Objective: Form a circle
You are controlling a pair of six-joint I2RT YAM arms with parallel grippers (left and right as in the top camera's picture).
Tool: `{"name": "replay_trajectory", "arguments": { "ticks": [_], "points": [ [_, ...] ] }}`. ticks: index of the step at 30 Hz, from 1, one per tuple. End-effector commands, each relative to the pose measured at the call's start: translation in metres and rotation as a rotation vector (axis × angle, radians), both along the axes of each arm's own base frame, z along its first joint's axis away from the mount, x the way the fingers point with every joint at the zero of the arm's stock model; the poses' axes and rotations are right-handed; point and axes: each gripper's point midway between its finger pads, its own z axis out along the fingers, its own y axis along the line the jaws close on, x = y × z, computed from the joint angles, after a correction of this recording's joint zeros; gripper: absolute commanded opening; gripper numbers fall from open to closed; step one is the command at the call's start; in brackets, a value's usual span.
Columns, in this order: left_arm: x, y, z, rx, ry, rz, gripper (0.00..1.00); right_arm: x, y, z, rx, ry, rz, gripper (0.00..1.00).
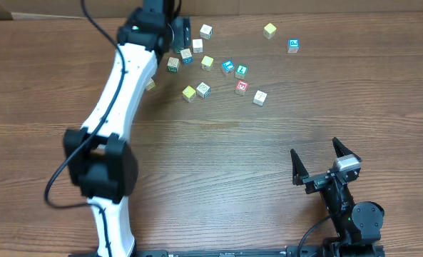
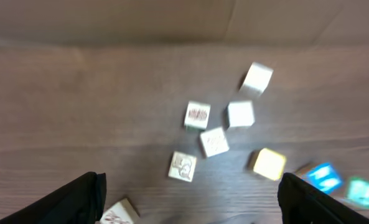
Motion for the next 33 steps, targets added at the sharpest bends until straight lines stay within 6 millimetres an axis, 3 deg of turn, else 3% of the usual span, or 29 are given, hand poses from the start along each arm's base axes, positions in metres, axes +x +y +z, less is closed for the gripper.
{"name": "replay_trajectory", "arguments": {
  "ticks": [1, 5, 6, 8, 15, 24, 30, 33],
  "points": [
    [0.009, 0.003, -0.043, 0.033, 0.062, -0.004, 0.85, 0.0, -0.001, -0.002, -0.004, -0.005, -0.004, 1.0],
    [0.018, 0.0, -0.079, 0.041, 0.094, -0.005, 0.81, 0.0, -0.001, -0.002, -0.004, -0.005, -0.004, 1.0],
    [0.02, 0.0, -0.09, 0.043, 0.103, -0.005, 0.73, 0.0, -0.001, -0.002, -0.004, -0.005, -0.004, 1.0],
    [0.022, 0.0, -0.102, 0.046, 0.113, -0.005, 0.69, 0.0, -0.001, -0.002, -0.004, -0.005, -0.004, 1.0],
    [0.024, 0.0, -0.142, 0.058, 0.16, -0.003, 0.7, 0.0, -0.001, -0.002, -0.004, -0.005, -0.004, 1.0],
    [0.022, 0.003, -0.152, 0.062, 0.18, 0.0, 0.48, 0.0, -0.001, -0.002, -0.004, -0.005, -0.004, 1.0],
    [0.02, 0.003, -0.153, 0.065, 0.19, 0.0, 0.5, 0.0, -0.001, -0.002, -0.004, -0.005, -0.004, 1.0],
    [0.02, 0.004, -0.153, 0.067, 0.19, 0.002, 0.44, 0.0, -0.001, -0.002, -0.004, -0.005, -0.004, 1.0]
  ]
}}
